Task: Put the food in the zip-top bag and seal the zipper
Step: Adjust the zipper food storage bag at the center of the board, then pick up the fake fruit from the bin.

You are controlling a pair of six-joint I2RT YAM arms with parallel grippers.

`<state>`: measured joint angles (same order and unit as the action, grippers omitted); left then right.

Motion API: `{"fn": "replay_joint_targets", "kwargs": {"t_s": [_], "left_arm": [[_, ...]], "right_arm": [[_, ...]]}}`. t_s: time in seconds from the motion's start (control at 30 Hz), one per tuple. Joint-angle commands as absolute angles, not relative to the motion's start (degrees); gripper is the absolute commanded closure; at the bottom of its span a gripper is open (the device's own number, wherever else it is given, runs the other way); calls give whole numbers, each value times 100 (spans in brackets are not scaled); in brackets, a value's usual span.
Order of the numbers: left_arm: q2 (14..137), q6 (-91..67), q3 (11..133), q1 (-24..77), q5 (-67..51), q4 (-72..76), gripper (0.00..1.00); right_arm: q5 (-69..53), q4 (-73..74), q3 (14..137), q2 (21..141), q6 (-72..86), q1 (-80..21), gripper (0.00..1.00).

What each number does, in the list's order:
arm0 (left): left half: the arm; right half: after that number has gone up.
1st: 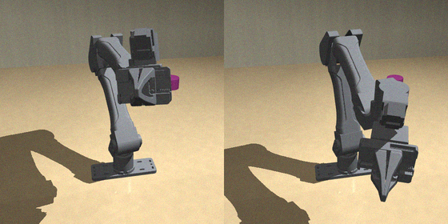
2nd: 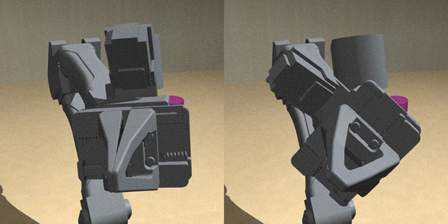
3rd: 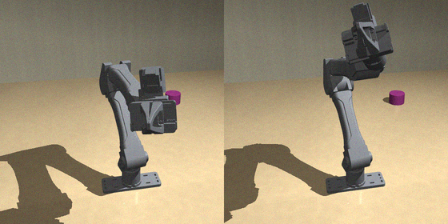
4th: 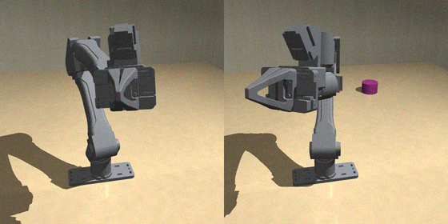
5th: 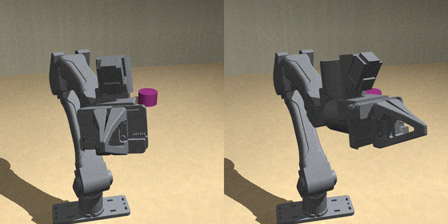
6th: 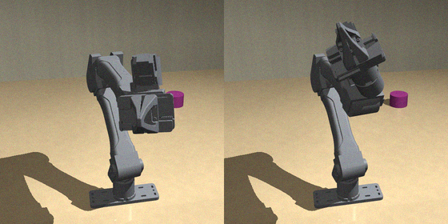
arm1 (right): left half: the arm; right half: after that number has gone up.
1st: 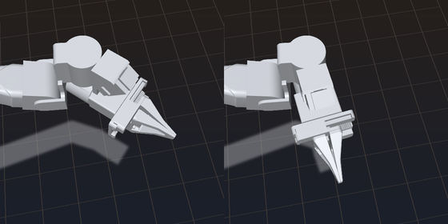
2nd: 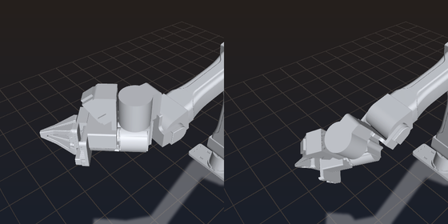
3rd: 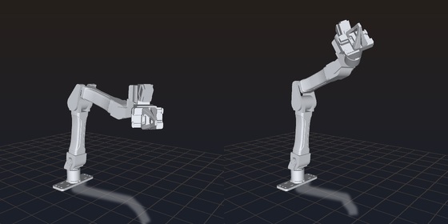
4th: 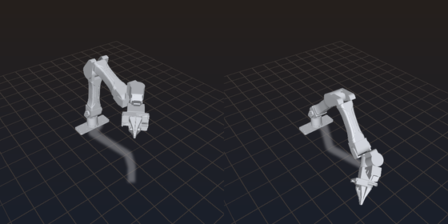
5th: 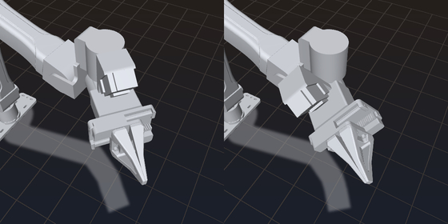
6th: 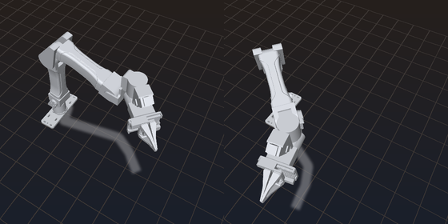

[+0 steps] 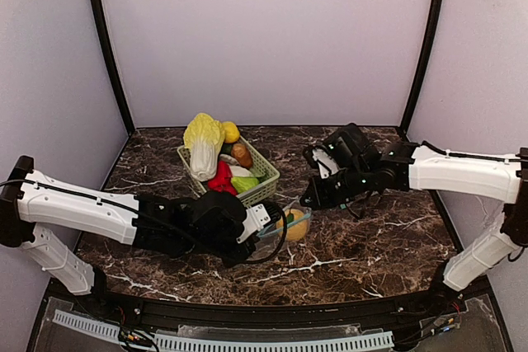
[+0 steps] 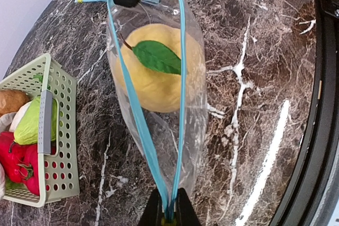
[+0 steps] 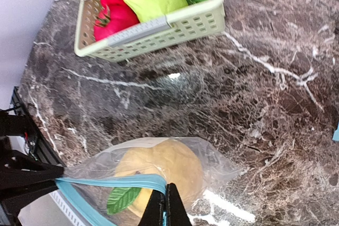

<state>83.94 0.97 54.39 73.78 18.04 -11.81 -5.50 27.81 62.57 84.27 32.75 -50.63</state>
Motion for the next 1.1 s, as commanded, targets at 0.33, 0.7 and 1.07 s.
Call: {"fn": "replay_joint_targets", "kwargs": {"t_s": [0.33, 0.7, 1.07], "left_arm": [[8250, -1235, 6333, 7033, 645, -1996, 71], [7645, -2111, 7021, 5642, 24, -2510, 12], [9136, -2176, 7587, 4419, -636, -2355, 17]], "right_arm": [[-411, 2141, 5660, 8080, 3491, -5080, 100], [-501, 2000, 5655, 8174, 3569, -5092, 100], [-689, 1891, 5736, 8306, 3554, -5089, 100]]}}
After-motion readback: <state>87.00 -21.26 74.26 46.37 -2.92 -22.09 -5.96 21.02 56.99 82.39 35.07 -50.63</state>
